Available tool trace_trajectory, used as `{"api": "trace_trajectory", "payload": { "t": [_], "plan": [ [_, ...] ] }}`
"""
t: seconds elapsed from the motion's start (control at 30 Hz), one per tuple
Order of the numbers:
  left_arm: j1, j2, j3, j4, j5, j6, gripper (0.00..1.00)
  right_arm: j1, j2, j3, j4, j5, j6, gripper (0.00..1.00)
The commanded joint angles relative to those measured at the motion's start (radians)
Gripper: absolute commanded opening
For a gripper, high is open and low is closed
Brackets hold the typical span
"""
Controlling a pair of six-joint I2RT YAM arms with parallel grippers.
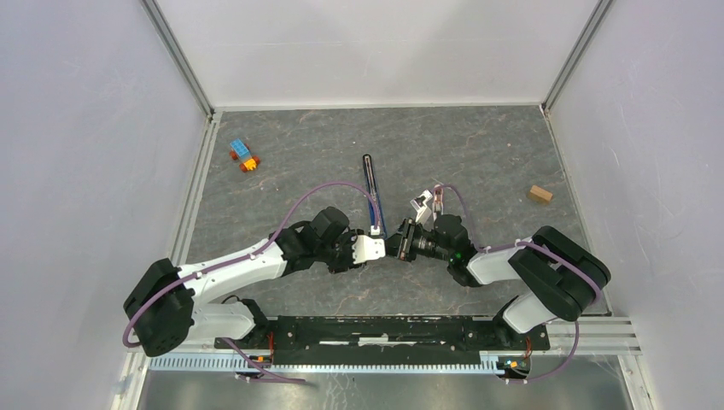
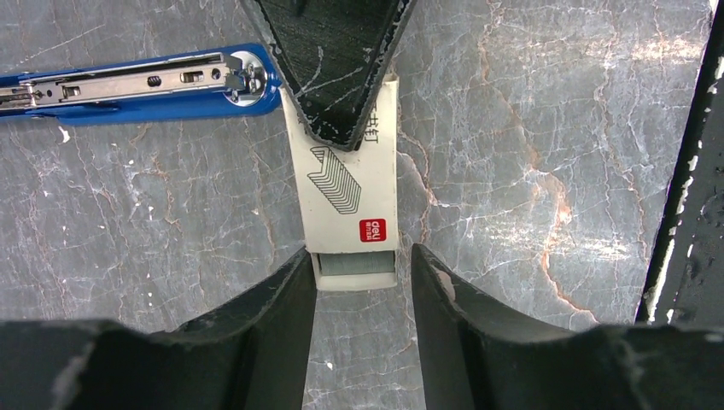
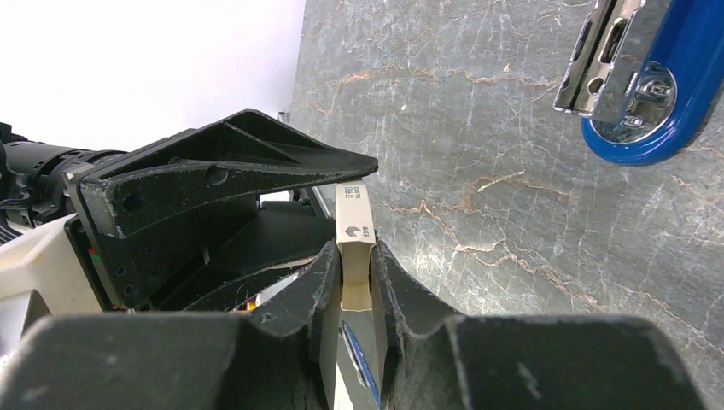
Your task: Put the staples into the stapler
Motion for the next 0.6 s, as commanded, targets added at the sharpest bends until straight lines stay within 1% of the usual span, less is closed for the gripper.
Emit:
{"api": "trace_trajectory", "payload": {
  "t": [0.0, 0.1, 0.27, 0.47, 0.57],
  "plan": [
    [0.0, -0.017, 0.028, 0.037, 0.009, 0.016, 0.5, -0.003, -0.017, -0.01, 0.059, -0.008, 0.002, 0.23],
    [0.0, -0.014, 0.022, 0.04, -0.003, 0.02, 0.45, -0.003, -0.013, -0.013, 0.067, -0.008, 0.004, 0.23],
    [0.0, -0.008, 0.021, 0.042, -0.007, 0.027, 0.41, -0.004, -0.01, -0.014, 0.069, -0.009, 0.005, 0.23],
    [0.001, -0.002, 0.009, 0.053, -0.027, 0.035, 0.36, -0.007, 0.002, -0.015, 0.077, -0.011, 0.005, 0.23],
    [0.0, 0.003, 0.005, 0.055, -0.038, 0.036, 0.35, -0.01, 0.007, -0.02, 0.087, -0.015, 0.008, 0.23]
  ]
}}
